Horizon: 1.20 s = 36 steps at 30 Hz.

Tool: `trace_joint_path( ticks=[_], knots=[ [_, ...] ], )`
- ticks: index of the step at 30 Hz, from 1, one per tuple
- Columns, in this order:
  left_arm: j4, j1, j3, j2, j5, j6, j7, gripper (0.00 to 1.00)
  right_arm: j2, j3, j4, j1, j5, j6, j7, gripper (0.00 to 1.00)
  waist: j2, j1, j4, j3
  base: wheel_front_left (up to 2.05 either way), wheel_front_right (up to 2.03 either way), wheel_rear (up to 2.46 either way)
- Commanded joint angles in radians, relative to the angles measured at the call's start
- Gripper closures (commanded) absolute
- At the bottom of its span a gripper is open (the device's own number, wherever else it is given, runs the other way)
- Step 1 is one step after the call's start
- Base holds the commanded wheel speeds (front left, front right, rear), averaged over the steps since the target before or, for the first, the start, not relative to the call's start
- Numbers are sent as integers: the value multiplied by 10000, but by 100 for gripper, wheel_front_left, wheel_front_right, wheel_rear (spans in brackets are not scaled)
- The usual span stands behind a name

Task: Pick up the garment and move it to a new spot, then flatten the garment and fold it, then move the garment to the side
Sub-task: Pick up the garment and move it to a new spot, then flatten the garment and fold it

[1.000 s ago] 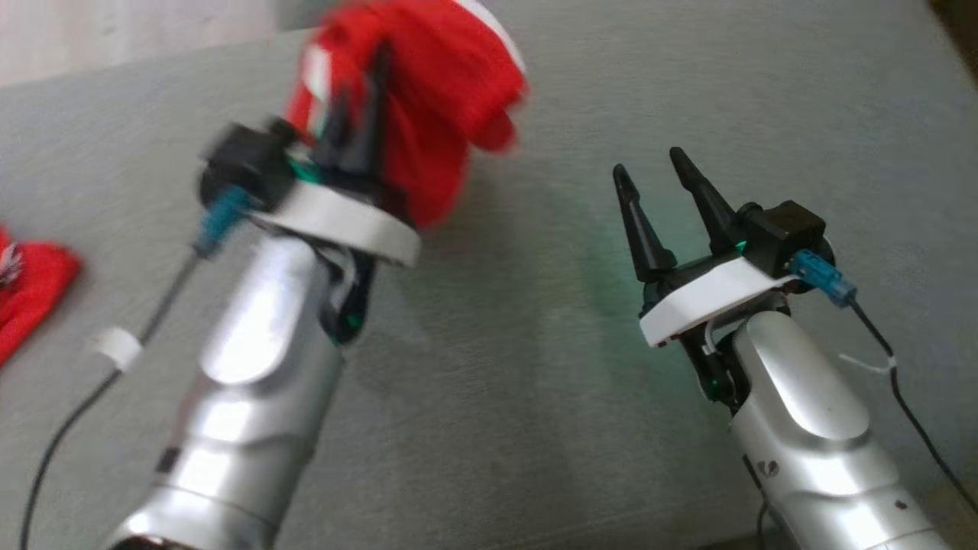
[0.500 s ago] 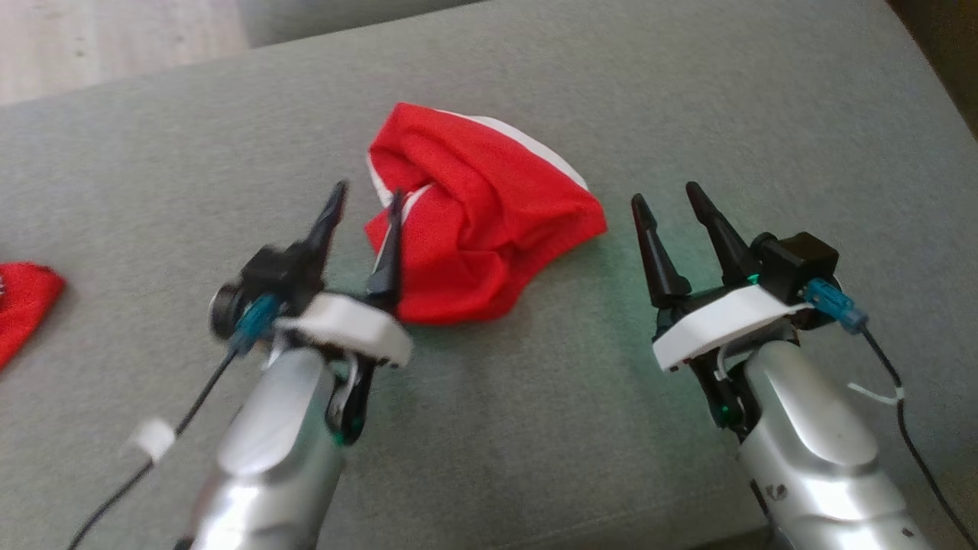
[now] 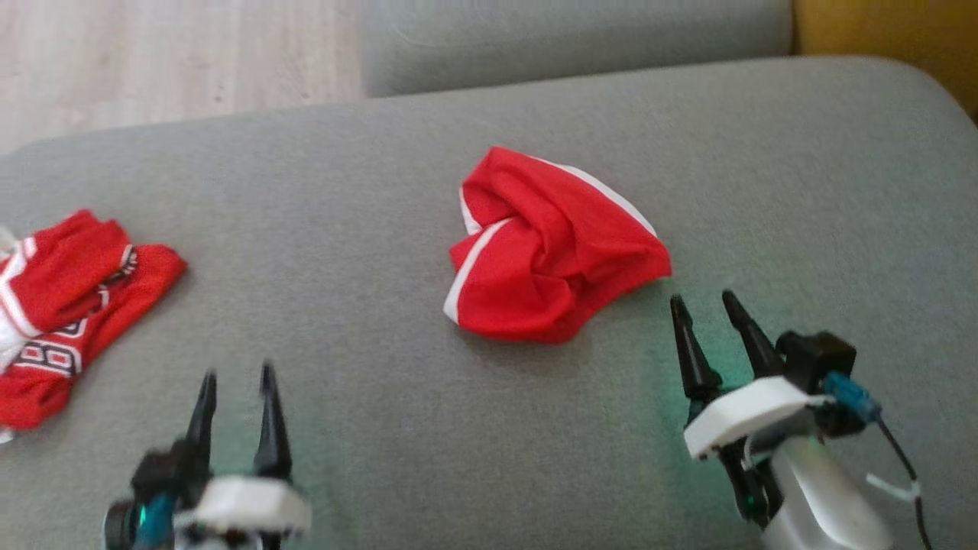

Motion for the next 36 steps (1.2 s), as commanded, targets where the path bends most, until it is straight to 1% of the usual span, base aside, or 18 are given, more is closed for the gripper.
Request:
trace_joint_path(
  ticks=[1,4,7,11,16,23,28,29,31,36],
  knots=[
    [-429,30,432,49,104,-46,-53,0,114,134,-251,-119,-54,-6,-57,0,-1,2,203,-217,0,0,0],
    [-650,658,613,-1,197,-107,-53,0,114,47,-214,18,-95,-6,-57,0,-1,2,266,-259,0,0,0],
    [-764,828,536,-14,15,-120,-53,0,114,-100,-199,23,-154,-6,-57,0,-1,2,342,-185,0,0,0],
    [-840,630,289,-17,-111,-107,-53,0,114,-424,-148,-221,-141,-6,-57,0,-1,2,464,58,0,0,0],
    [-871,229,-21,-18,-148,-143,-53,0,114,-823,10,-888,-232,-6,-57,0,-1,2,718,560,0,0,0],
    [-806,-211,-452,-19,-285,-184,-53,0,114,-1310,1173,-1973,-867,-6,-57,0,-1,2,1310,1313,0,0,0],
    [-724,-404,-578,-19,-360,-190,-53,0,114,-1939,2265,-2297,-1355,-6,-57,0,-1,2,1643,1602,0,0,0],
    [-715,-418,-587,-19,-370,-183,-53,0,114,-2014,2444,-2308,-1424,-6,-57,37,-1,2,1679,1630,0,0,0],
    [-713,-432,-585,-19,-392,-177,-53,0,114,-2205,2568,-2334,-1434,-6,-57,100,-1,2,1712,1665,0,0,0],
    [-725,-460,-522,-20,-427,-183,-53,0,114,-2519,2282,-2233,-1484,-6,-57,100,-1,2,1677,1644,0,0,0]
  ],
)
